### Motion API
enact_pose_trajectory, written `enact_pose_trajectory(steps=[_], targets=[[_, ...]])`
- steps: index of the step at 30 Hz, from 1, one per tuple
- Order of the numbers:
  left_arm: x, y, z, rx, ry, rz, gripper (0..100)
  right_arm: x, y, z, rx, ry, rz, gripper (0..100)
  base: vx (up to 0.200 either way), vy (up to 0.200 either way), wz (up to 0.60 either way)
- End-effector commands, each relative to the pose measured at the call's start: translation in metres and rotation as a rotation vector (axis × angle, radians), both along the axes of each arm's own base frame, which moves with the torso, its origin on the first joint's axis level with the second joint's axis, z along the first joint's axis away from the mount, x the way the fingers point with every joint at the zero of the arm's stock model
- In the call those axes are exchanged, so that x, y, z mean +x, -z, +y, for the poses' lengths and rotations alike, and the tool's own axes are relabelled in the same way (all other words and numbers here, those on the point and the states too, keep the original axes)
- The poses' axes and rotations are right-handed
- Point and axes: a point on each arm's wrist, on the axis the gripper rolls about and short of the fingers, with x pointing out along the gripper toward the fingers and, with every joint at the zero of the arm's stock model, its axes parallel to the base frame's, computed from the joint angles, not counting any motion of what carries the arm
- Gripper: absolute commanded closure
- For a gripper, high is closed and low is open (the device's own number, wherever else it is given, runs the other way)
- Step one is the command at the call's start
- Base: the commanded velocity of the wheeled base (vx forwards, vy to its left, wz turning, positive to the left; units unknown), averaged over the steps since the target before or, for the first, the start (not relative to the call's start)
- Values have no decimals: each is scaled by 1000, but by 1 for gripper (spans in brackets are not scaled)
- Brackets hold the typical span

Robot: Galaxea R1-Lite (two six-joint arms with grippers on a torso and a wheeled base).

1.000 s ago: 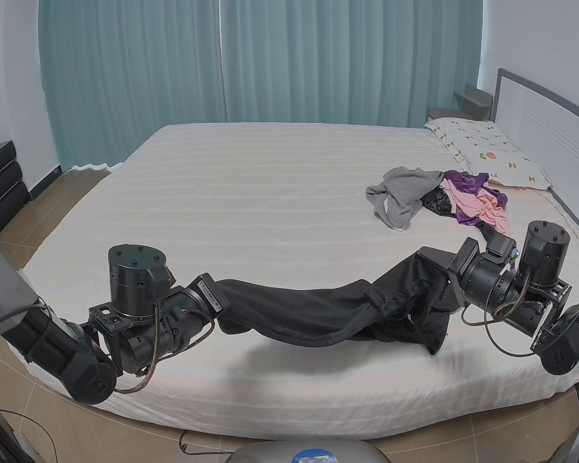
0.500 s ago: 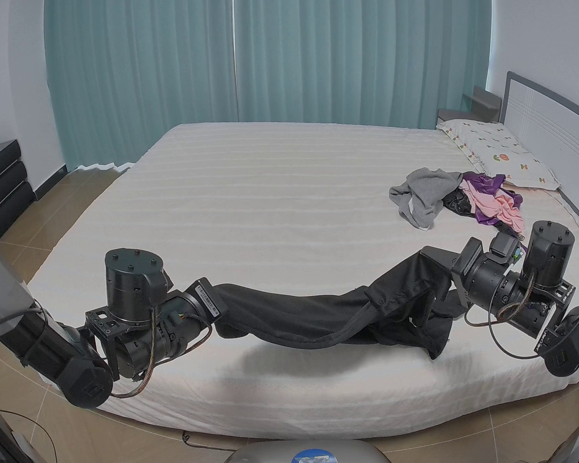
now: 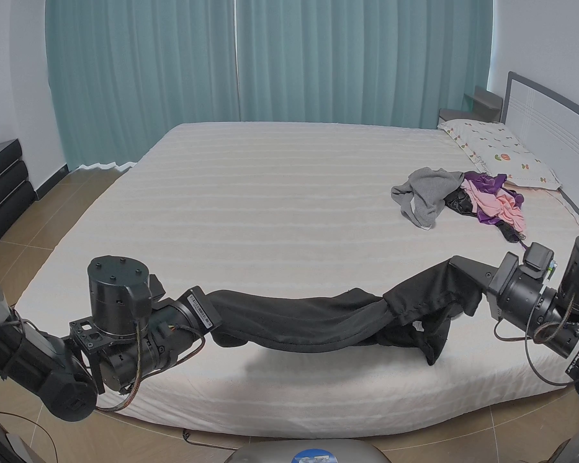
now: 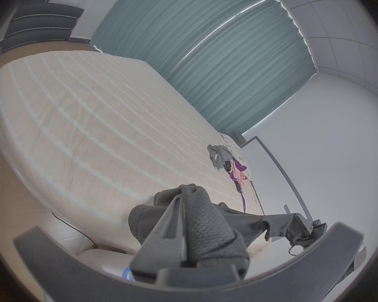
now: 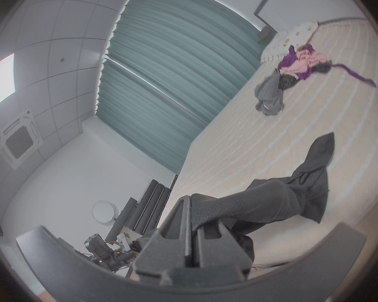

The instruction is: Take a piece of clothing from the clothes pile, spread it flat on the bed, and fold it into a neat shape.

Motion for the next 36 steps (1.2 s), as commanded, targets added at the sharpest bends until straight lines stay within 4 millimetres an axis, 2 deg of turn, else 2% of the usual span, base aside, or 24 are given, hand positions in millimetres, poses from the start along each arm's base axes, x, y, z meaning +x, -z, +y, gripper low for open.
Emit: enact_pose_trajectory(steps=[1,5,6,10,11,12,14,17,21,22,29,31,33,34,36], targets=[[-20,-20,8,-27,11,-53,100,-32,-23,-18,-15,23,-141,100,-200,0,0],[-36,-36,10,-33,13,-80,100,-53,-50,-26,11,29,-240,100,-200,0,0],[-36,-37,10,-33,13,-82,100,-53,-51,-26,10,29,-243,100,0,0,0],[-50,-73,18,-48,29,-178,100,-78,-101,-36,61,31,-372,100,0,0,0],[-50,-74,18,-46,27,-183,100,-79,-103,-36,62,31,-376,100,0,0,0],[-50,-85,19,-36,30,-212,100,-85,-118,-38,64,24,-391,100,0,0,0],[-47,-93,19,-30,23,-226,100,-84,-129,-38,61,26,-396,100,0,0,0],[-29,-114,22,-31,-27,-245,100,-64,-153,-42,52,89,-413,100,0,0,0],[-8,-121,16,-21,-51,-230,100,-33,-162,-41,35,120,-398,100,0,0,0],[4,-120,15,-14,-67,-221,100,-18,-162,-39,27,128,-379,100,0,0,0],[63,-101,3,16,-119,-172,100,42,-138,-26,-1,131,-288,100,0,0,0],[77,-97,1,22,-131,-162,100,57,-130,-22,-3,135,-286,100,200,0,0],[84,-94,1,25,-138,-158,100,65,-126,-20,-2,136,-287,100,200,0,0],[93,-90,-1,29,-146,-151,100,77,-120,-17,0,137,-293,100,200,0,0],[102,-86,-1,33,-153,-148,100,88,-114,-14,1,137,-296,100,200,0,0]])
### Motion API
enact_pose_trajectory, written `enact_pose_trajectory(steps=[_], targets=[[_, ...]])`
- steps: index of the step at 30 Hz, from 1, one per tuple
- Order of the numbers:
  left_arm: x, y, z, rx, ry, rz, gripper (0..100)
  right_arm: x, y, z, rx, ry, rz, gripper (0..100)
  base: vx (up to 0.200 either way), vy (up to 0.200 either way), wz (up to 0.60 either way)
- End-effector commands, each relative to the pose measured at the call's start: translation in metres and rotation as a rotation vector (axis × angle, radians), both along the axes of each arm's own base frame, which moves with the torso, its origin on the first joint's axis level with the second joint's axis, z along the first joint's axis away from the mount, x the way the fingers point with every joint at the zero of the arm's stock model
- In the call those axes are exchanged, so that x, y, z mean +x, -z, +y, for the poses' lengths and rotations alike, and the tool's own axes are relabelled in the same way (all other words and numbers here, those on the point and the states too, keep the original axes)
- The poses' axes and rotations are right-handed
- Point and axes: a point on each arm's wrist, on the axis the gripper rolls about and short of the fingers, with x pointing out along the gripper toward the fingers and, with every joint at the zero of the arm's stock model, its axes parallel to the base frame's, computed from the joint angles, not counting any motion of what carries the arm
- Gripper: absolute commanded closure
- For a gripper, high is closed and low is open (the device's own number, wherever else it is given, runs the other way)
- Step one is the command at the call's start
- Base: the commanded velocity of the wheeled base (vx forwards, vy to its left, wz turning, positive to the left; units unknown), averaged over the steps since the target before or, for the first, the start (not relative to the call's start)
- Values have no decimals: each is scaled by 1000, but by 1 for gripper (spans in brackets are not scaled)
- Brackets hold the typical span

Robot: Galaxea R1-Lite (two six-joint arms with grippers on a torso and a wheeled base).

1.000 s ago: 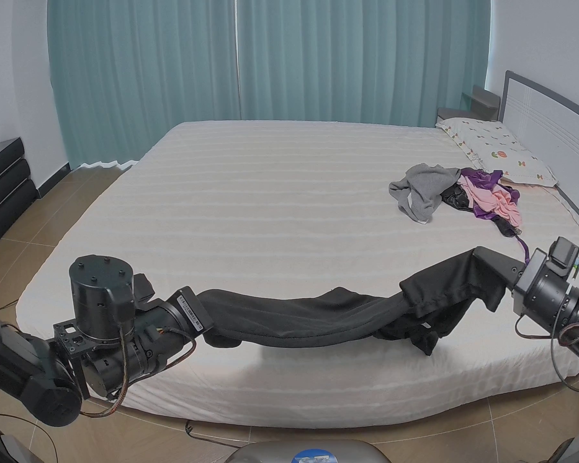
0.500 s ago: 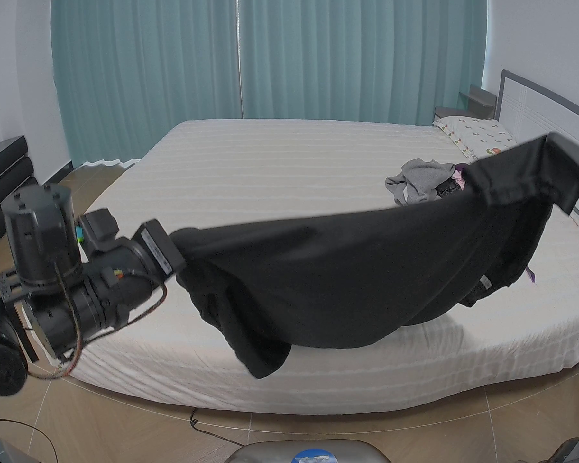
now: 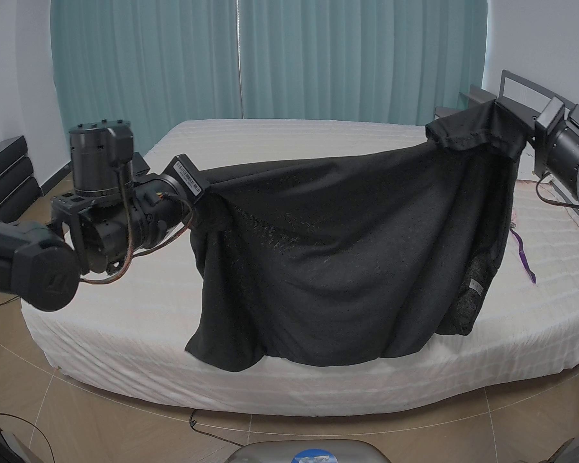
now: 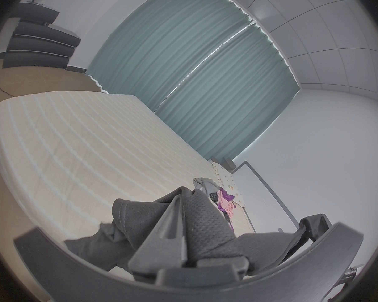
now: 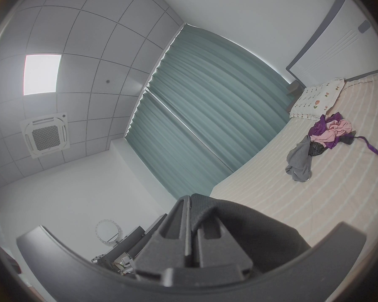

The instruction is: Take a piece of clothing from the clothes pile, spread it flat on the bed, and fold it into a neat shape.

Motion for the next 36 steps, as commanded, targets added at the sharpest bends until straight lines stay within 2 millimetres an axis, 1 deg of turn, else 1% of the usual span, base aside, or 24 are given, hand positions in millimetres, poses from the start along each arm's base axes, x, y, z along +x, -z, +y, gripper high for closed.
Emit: enact_pose_trajectory(steps=[1,2,7,10,11,12,15,17,19,23,24,25,26,27,31,32,33,36], targets=[[42,28,-5,30,-38,62,100,51,33,11,-17,7,73,100,200,0,0],[50,33,-5,34,-46,70,100,61,40,14,-20,6,81,100,200,0,0],[66,45,-6,35,-27,96,100,84,57,20,-30,7,123,100,200,0,0],[81,61,-8,39,-14,126,100,101,71,23,-40,9,157,100,200,0,0],[83,62,-8,41,-15,130,100,103,72,24,-40,9,158,100,200,0,0],[91,72,-9,48,-20,144,100,112,76,26,-42,7,166,100,200,0,0],[106,87,-12,56,-27,164,100,125,85,31,-51,7,180,100,200,0,0],[115,100,-15,63,-28,183,100,136,102,33,-76,10,212,100,200,0,0],[121,110,-17,69,-28,197,100,144,118,35,-105,23,240,100,0,0,0],[135,137,-21,83,-31,238,100,165,156,38,-155,88,281,100,0,0,0],[135,137,-21,83,-31,238,100,165,156,38,-155,88,281,100,0,0,0],[139,148,-22,88,-33,254,100,173,172,41,-171,114,275,100,0,0,0],[140,150,-23,87,-34,257,100,176,176,42,-175,119,274,100,0,0,0],[143,159,-24,91,-33,272,100,182,189,45,-184,136,279,100,0,0,0],[149,181,-26,106,-33,307,100,194,216,47,-193,177,316,100,0,0,0],[149,181,-26,106,-33,307,100,194,216,47,-193,177,316,100,0,0,0],[152,193,-28,113,-32,324,100,198,227,48,-196,183,329,100,0,0,0],[154,209,-29,123,-32,350,100,200,241,49,-204,183,346,100,0,0,0]])
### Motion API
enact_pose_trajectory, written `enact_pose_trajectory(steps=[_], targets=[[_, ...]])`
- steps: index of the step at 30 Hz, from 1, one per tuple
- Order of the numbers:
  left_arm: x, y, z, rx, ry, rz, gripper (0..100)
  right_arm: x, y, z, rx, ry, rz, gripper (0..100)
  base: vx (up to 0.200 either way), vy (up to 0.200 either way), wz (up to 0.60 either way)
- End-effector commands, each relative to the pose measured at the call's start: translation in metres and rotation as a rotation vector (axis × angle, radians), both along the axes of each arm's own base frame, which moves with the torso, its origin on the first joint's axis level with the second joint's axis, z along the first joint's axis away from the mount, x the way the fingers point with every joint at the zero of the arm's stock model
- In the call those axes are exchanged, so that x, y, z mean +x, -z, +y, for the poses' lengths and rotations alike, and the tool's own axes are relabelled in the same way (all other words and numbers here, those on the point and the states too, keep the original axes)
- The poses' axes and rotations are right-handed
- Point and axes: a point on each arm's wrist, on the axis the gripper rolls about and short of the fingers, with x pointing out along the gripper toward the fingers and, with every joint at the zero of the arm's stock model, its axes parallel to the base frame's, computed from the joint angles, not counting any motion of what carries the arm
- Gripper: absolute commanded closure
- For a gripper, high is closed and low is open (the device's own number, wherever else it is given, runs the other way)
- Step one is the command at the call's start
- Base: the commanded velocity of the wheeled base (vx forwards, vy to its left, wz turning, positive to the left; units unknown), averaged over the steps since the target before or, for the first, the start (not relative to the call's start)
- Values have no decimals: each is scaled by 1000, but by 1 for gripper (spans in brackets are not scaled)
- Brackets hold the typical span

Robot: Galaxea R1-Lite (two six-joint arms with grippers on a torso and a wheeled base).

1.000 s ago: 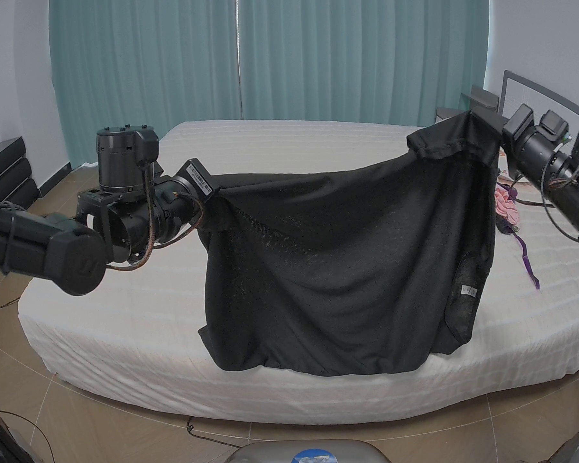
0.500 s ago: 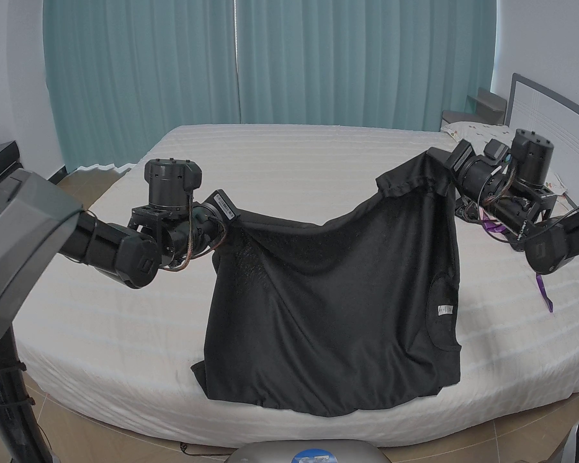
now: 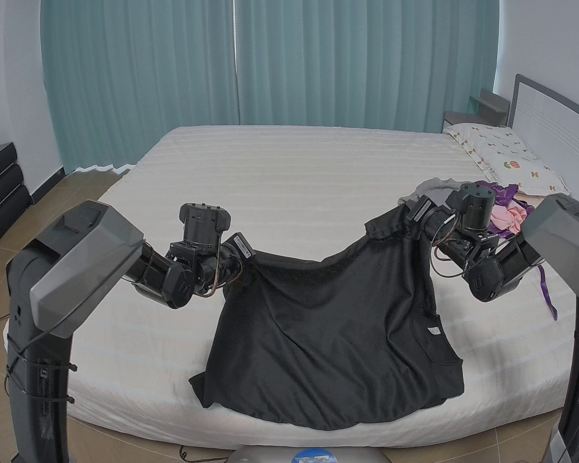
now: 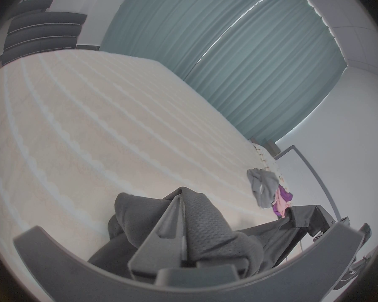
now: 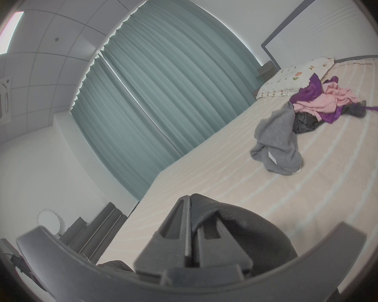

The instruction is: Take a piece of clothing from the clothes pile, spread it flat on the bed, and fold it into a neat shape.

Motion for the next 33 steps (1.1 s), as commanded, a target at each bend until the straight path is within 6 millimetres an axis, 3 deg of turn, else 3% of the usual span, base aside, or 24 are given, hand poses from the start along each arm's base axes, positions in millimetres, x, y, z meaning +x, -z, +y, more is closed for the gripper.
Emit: enact_pose_trajectory(steps=[1,2,3,4,9,15,17,26,29,33], targets=[[8,44,-3,26,-1,73,100,11,49,4,-25,7,84,100,0,0,0],[10,47,-4,25,-1,76,100,12,54,4,-27,7,94,0,0,0,0],[11,50,-4,25,-4,80,100,12,59,4,-30,6,105,0,0,0,0],[12,55,-5,21,-7,89,0,12,66,4,-34,6,120,0,0,0,0],[11,73,-6,31,-20,125,0,11,95,1,-58,12,199,0,0,0,0],[13,61,16,40,-63,169,0,13,72,-23,-44,55,176,0,0,0,0],[6,51,26,53,-54,268,0,6,67,-32,-52,49,248,0,0,0,0],[-6,36,43,3,14,389,0,-8,34,-47,27,-9,251,0,0,0,0],[-15,34,47,-24,51,418,0,-12,27,-52,74,-9,257,0,0,0,0],[-20,32,56,-43,50,432,0,-25,38,-56,72,-55,317,0,0,0,0]])
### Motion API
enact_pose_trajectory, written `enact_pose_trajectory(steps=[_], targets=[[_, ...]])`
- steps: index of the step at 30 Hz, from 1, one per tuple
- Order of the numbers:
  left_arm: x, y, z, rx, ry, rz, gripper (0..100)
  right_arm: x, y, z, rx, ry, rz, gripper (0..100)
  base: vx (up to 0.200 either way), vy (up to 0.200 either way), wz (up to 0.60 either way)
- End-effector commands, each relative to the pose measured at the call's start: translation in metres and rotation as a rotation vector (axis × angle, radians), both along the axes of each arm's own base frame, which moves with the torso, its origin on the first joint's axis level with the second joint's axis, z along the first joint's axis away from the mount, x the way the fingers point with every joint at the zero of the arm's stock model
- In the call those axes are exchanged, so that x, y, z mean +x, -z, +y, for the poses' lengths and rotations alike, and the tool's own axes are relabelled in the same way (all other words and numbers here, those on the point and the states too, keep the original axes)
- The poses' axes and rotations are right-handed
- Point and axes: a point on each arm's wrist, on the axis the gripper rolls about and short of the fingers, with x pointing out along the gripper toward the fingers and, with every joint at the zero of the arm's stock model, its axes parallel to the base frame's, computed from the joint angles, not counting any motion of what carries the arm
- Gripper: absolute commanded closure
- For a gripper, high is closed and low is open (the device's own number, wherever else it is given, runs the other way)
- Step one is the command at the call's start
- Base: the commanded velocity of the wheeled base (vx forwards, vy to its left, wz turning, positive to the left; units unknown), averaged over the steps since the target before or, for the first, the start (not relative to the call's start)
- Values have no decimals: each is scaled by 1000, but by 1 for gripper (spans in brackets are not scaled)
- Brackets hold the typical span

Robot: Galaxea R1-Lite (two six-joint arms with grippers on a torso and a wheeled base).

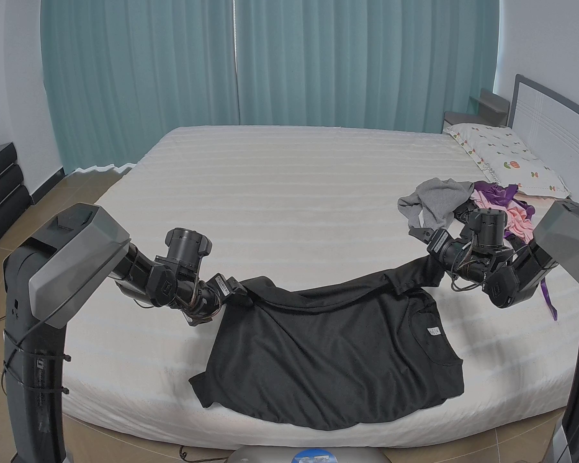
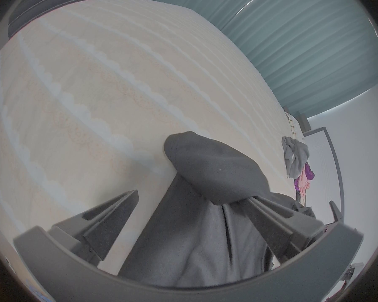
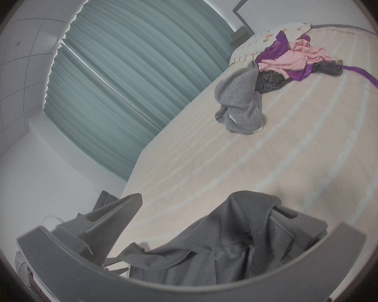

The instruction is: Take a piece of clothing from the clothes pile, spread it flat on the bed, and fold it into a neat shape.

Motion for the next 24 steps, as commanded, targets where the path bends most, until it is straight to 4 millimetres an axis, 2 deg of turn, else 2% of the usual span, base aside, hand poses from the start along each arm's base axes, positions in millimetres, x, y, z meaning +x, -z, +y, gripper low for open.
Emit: enact_pose_trajectory(steps=[1,8,11,13,17,21,24], targets=[[-7,-13,13,-21,-16,-4,0,-17,-5,-7,9,-41,26,0,0,0,0],[-11,-12,25,-64,-87,-17,0,-30,9,-9,-24,-83,107,0,0,0,0],[-28,-11,28,-71,-85,-44,0,-41,24,-12,-150,-132,175,0,0,0,0],[-38,-10,28,-73,-84,-56,0,-44,25,-17,-183,-141,180,0,0,0,0],[-55,-10,28,-107,-123,-47,0,-45,8,-24,-165,-116,145,0,0,0,0],[-60,-17,30,-140,-149,-71,0,-44,-8,-29,-115,-78,105,0,0,0,0],[-66,-16,31,-141,-150,-65,0,-49,-20,-28,-15,-40,108,0,0,0,0]])
